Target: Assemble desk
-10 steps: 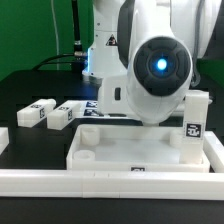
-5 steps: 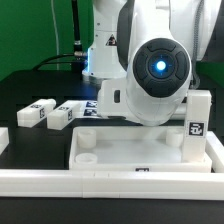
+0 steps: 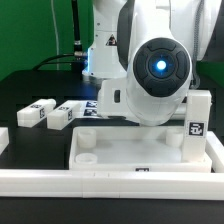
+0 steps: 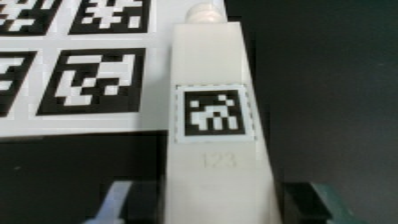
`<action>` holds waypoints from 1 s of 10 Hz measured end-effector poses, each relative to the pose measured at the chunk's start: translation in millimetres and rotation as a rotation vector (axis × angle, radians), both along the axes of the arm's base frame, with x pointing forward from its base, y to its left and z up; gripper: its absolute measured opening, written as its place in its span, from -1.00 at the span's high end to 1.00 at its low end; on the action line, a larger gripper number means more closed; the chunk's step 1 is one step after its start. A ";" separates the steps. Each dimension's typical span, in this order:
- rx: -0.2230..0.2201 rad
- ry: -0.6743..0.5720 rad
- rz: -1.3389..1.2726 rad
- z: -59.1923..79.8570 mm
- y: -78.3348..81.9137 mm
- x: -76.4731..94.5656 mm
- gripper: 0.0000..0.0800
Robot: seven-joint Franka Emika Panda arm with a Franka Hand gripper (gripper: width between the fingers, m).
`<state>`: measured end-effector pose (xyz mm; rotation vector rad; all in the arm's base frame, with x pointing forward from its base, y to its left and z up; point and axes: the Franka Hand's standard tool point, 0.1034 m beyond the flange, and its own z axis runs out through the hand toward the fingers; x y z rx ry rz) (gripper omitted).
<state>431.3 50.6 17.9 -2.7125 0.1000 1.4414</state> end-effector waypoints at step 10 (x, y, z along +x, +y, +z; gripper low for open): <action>-0.014 -0.057 0.023 59.8 -22.3 40.9 0.27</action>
Offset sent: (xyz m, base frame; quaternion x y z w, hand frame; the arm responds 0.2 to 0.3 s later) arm 0.0144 -0.0170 0.0564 -0.0213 -0.0226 -0.0101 0.9995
